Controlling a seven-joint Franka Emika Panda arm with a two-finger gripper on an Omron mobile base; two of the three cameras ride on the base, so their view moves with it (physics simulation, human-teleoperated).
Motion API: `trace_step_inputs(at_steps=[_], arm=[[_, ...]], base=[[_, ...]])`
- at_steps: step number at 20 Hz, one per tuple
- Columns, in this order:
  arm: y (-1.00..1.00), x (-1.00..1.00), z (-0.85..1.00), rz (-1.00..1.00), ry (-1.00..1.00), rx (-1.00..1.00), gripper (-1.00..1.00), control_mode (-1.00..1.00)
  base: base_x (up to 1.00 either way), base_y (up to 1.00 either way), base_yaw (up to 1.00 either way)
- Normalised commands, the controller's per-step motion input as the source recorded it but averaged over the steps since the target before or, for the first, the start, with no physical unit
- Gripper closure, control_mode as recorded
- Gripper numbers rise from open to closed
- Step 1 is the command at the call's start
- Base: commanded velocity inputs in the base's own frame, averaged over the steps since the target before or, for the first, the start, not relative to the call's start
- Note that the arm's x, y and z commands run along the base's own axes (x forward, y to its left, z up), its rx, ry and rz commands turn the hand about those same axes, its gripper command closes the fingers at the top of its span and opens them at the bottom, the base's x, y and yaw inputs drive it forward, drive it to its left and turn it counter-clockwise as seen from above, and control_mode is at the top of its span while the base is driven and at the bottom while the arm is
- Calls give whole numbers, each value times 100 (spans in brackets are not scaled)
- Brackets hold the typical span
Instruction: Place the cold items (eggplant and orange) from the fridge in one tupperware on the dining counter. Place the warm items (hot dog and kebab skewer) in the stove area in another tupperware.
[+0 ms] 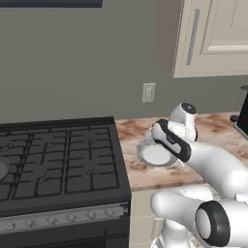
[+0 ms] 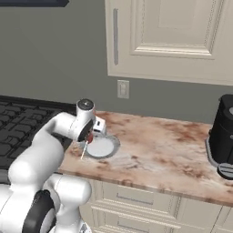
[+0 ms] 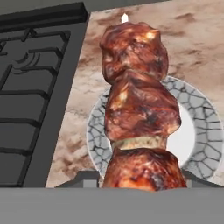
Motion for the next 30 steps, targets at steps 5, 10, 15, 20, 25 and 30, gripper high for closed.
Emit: trace_step_inputs(at_steps=[5, 10, 15, 20, 25, 30], arm=[[54, -94, 100, 1, 4, -20, 100, -100], [41, -100, 51, -13, -28, -27, 100, -100], [6, -100, 79, -3, -40, -28, 100, -100], [-58, -100, 100, 13, -48, -17, 100, -100], [-76, -100, 100, 19, -12, 7, 100, -100], [-26, -100, 85, 21, 16, 11, 100, -100]], base=[[0, 0, 0], [0, 0, 0], [0, 0, 0], [0, 0, 0], [0, 0, 0], [0, 0, 0]])
